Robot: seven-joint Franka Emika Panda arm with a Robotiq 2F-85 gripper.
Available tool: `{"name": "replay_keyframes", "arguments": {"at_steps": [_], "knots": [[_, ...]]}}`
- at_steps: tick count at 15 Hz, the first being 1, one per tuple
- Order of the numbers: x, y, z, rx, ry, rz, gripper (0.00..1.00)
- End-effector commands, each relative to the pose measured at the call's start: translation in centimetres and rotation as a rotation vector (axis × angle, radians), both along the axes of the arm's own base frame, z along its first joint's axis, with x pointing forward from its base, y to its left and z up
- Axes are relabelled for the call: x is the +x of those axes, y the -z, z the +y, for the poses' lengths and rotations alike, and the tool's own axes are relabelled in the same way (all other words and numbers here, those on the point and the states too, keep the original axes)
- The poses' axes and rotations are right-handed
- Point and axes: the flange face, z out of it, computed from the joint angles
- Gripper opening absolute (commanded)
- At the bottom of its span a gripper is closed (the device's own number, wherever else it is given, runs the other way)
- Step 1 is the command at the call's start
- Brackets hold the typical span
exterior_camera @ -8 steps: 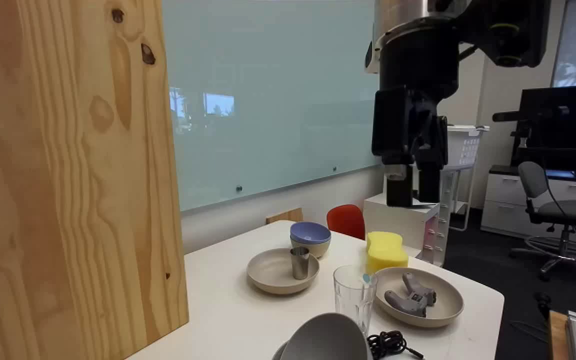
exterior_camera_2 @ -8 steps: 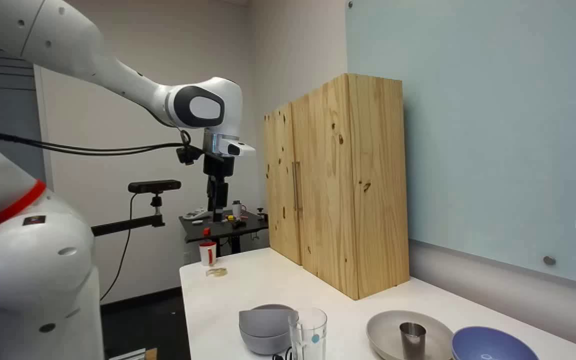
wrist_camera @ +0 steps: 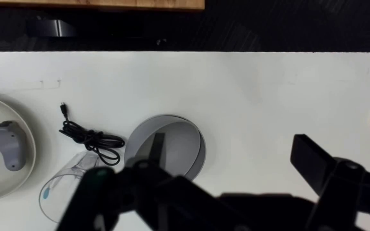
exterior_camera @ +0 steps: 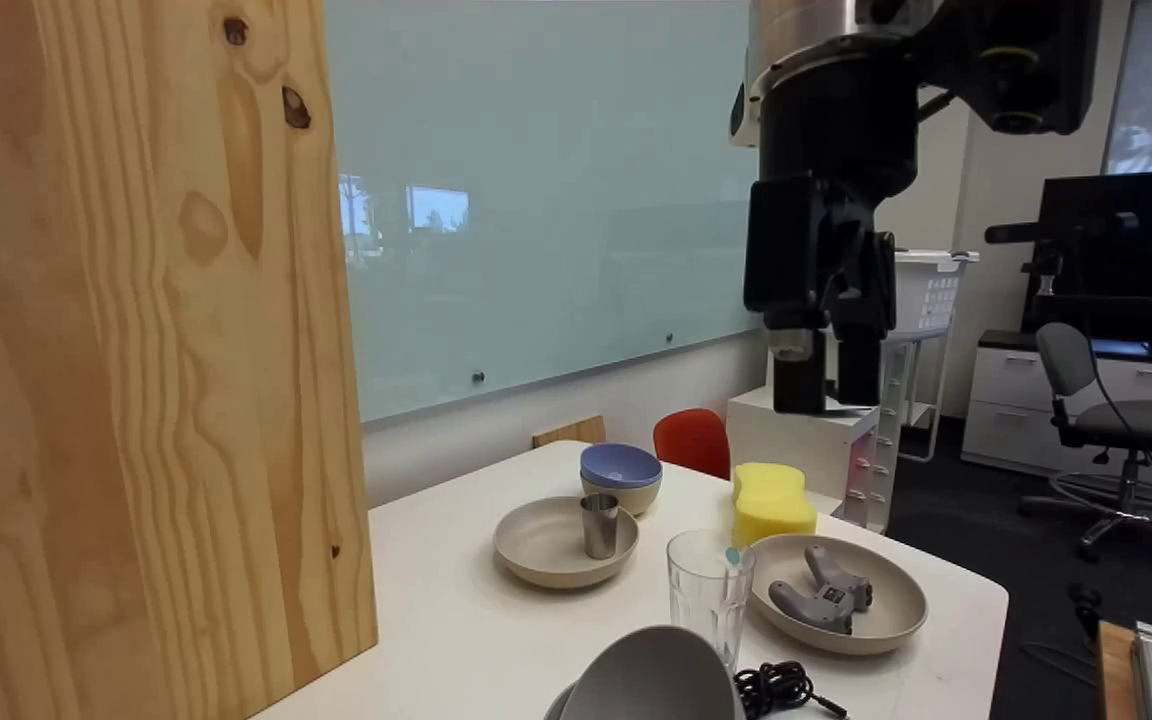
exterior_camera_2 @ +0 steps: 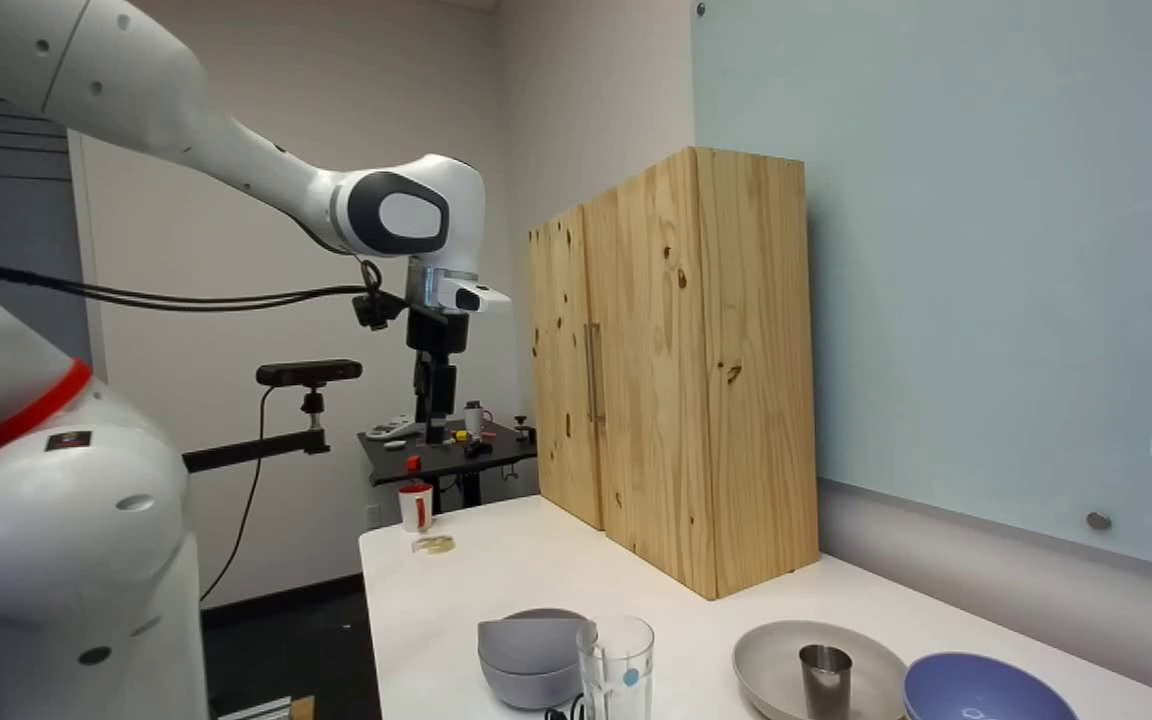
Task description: Put the gaming console directly onto the table
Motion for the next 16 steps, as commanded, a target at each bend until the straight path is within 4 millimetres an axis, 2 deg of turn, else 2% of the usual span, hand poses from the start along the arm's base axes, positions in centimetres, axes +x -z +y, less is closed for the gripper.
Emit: {"name": "replay_keyframes", "arguments": {"at_steps": [1, 15, 16], "knots": [[0.01, -0.05, -0.01, 0.0, 0.0, 0.001, 1.0], [0.01, -0.05, -0.01, 0.0, 0.0, 0.001, 1.0], [0.74, -0.15, -0.3, -0.001, 0.01, 0.004, 1.0]]}}
